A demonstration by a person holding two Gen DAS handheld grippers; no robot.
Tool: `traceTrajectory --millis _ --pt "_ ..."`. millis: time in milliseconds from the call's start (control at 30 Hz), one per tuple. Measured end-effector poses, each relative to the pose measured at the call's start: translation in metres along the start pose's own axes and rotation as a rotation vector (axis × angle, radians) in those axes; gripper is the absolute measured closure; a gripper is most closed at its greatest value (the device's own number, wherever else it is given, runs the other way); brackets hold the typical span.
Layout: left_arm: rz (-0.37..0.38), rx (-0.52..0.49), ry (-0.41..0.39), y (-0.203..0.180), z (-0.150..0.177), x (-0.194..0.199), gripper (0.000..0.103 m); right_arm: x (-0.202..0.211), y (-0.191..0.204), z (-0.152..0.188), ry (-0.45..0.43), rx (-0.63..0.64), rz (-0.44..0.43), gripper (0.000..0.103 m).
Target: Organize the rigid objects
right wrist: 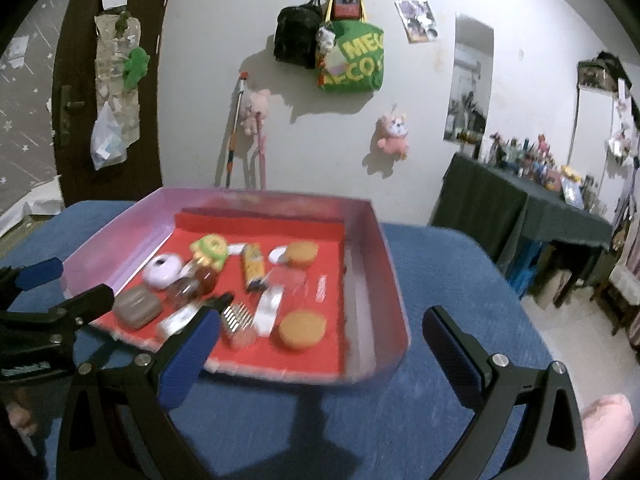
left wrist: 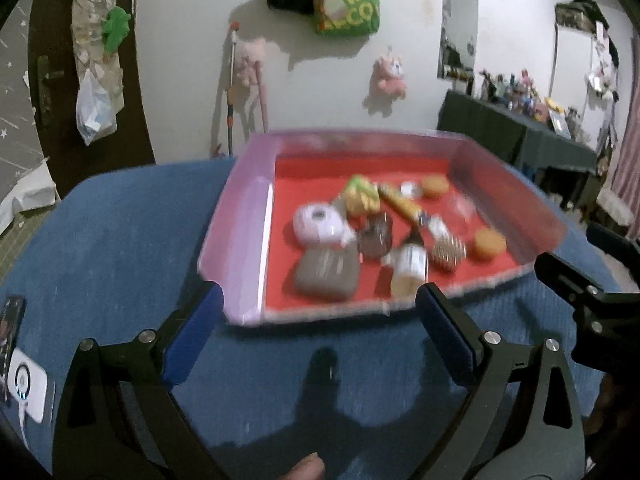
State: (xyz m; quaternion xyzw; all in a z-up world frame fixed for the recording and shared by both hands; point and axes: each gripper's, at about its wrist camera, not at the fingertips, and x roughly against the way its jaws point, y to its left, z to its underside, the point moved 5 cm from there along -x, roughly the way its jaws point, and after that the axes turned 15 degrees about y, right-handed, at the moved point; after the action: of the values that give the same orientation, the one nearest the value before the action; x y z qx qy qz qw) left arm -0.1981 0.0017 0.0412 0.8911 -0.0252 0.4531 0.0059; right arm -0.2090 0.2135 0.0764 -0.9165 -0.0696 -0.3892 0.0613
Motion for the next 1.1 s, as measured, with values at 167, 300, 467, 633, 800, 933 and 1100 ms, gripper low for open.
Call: traceTrajectory --millis 167,300,467,633,800,933,1100 --pt "-0.008 0.006 0.128 0.0 0.028 -0.016 0.005 -0.001 0.007 0.03 0.117 0.023 -0.004 0.0" --pt "-0.008 0.018 0.188 -0.003 0.041 -0.024 0.005 -0.014 0.002 0.054 0.237 -0.017 -0.043 0.0" --pt "-0.036 0.014 0.233 -0.007 0.047 -0.035 0.005 -0.029 -0.006 0.065 0.324 -0.051 -0.019 0.0" --pt "-0.041 0.033 0.239 -0.004 0.046 -0.035 0.001 -0.038 -0.009 0.073 0.387 -0.053 -0.025 0.0" --pt "-0.039 0.041 0.244 -0.002 0.046 -0.036 0.0 -0.041 -0.007 0.073 0.411 -0.045 -0.008 0.0" --pt "-0.037 0.044 0.245 -0.001 0.046 -0.036 0.0 -0.042 -0.006 0.072 0.417 -0.044 -0.007 0.0" --pt "-0.038 0.043 0.245 -0.001 0.047 -0.035 0.0 -0.043 -0.009 0.072 0.421 -0.055 -0.014 0.0"
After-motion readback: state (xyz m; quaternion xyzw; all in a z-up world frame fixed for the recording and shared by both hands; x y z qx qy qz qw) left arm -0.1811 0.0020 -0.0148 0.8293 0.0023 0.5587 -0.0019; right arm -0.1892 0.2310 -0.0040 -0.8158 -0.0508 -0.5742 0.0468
